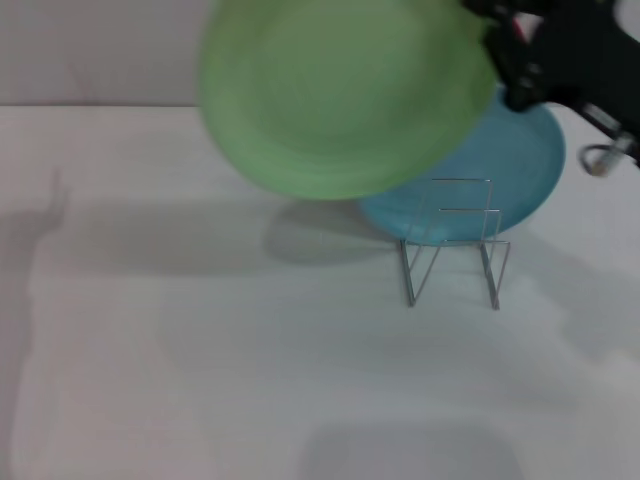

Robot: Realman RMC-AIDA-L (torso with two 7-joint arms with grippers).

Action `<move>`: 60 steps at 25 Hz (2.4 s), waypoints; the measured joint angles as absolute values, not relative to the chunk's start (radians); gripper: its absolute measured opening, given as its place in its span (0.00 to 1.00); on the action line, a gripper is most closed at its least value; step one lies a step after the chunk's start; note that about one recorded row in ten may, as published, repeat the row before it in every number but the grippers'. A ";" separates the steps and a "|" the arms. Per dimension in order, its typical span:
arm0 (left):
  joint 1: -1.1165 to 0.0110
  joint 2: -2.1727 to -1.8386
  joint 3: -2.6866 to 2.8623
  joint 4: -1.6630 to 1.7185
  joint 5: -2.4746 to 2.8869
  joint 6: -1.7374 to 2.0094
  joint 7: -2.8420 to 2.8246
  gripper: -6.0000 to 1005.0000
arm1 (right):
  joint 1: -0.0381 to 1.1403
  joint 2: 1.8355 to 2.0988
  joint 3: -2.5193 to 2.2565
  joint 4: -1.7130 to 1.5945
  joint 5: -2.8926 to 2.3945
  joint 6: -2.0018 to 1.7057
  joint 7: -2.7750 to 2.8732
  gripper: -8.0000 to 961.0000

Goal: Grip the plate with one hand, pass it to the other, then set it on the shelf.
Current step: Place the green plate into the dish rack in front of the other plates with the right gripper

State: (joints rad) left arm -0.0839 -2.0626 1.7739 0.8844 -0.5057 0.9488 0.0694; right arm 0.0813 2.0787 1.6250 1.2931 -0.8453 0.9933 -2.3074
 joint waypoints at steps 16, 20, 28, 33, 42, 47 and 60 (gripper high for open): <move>-0.288 -2.070 1.894 0.265 -0.503 1.399 0.032 0.80 | 0.164 2.077 2.007 0.766 -0.730 1.566 -2.445 0.04; -0.261 -2.070 1.892 0.251 -0.506 1.399 0.032 0.80 | 0.157 2.079 2.021 0.763 -0.731 1.588 -2.445 0.04; -0.209 -2.077 1.898 0.231 -0.511 1.374 0.021 0.80 | 0.151 2.080 2.035 0.767 -0.737 1.607 -2.444 0.04; -0.158 -2.080 1.932 0.235 -0.527 1.371 0.015 0.80 | 0.154 2.079 2.035 0.773 -0.737 1.619 -2.434 0.04; -0.144 -2.080 1.942 0.235 -0.527 1.380 0.023 0.80 | 0.147 2.081 2.036 0.772 -0.738 1.615 -2.433 0.04; -0.151 -2.080 1.937 0.235 -0.528 1.380 0.024 0.80 | 0.147 2.080 2.047 0.768 -0.738 1.611 -2.433 0.04; -0.162 -2.075 1.940 0.232 -0.531 1.418 0.026 0.80 | 0.156 2.077 2.052 0.764 -0.738 1.610 -2.439 0.04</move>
State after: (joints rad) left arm -0.1624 -2.0751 1.9398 0.2323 -0.5312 1.4176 0.0258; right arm 0.1562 2.0770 2.0519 0.7643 -0.7380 1.6098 -2.4393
